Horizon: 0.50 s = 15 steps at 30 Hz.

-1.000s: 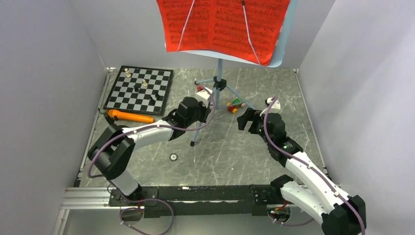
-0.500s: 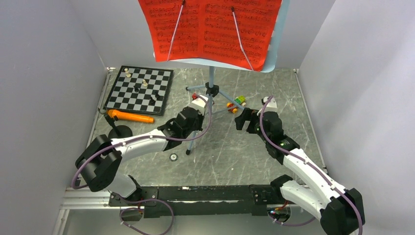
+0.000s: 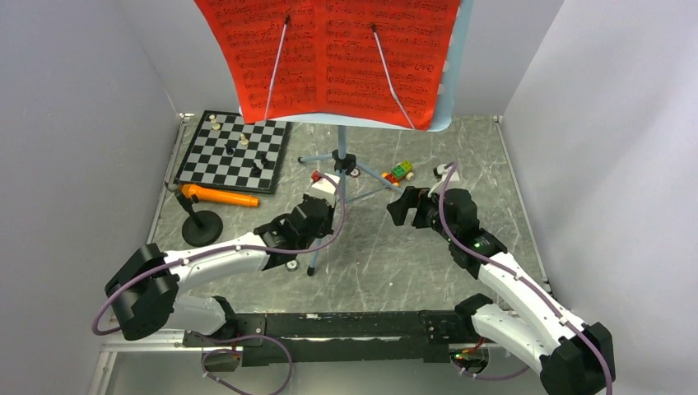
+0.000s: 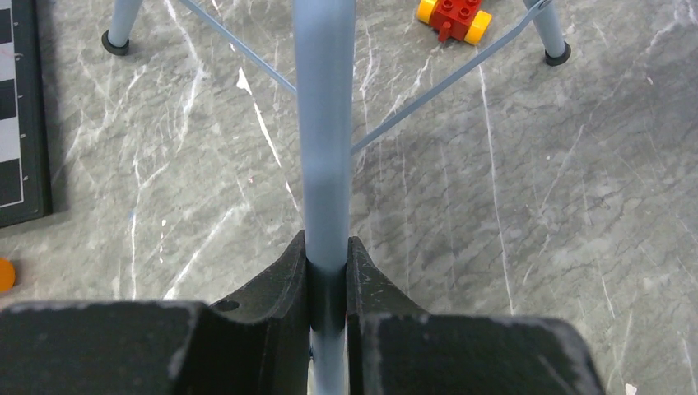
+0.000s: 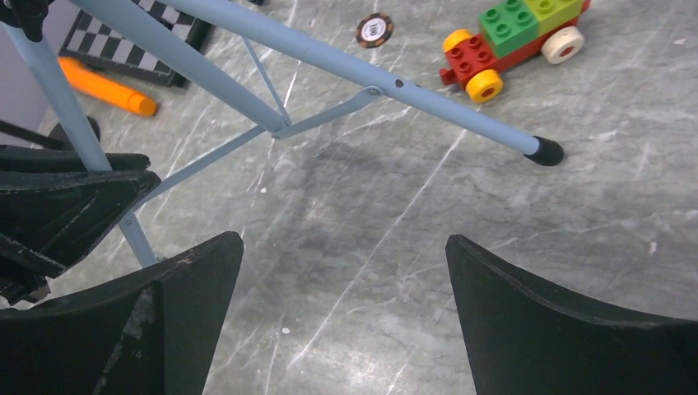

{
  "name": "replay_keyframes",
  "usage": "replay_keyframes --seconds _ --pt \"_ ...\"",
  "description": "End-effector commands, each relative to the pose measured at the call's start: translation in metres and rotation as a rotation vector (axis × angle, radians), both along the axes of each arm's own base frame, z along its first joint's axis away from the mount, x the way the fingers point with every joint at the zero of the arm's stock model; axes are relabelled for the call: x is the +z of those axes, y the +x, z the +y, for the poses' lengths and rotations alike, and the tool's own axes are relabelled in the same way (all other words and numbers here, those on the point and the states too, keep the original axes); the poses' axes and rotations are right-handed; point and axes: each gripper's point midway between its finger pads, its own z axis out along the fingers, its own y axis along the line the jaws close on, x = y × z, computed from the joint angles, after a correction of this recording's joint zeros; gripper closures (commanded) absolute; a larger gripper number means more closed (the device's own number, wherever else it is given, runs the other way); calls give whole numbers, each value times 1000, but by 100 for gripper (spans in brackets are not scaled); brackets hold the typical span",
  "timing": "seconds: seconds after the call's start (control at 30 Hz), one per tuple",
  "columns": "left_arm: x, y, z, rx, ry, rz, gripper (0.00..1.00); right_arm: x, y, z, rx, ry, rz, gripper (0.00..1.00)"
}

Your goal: Pack up the instrument practice props

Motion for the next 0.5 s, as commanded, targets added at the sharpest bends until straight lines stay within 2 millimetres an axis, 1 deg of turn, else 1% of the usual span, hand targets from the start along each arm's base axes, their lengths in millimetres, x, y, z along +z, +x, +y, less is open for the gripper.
replay_keyframes --seconds 0.0,0.13,0.17,0.23,0.47 --pt "-16 -16 20 68 67 38 100 12 -4 19 106 26 -15 0" --pt "-13 -18 29 103 67 28 100 15 -5 25 141 33 -11 0" --pt "-17 -21 35 109 83 36 100 16 -5 25 146 34 -12 0" --pt "-16 -23 39 119 80 36 100 18 -6 27 154 38 -14 0" --pt "-17 -27 50 134 86 21 100 24 -9 30 172 47 -22 0"
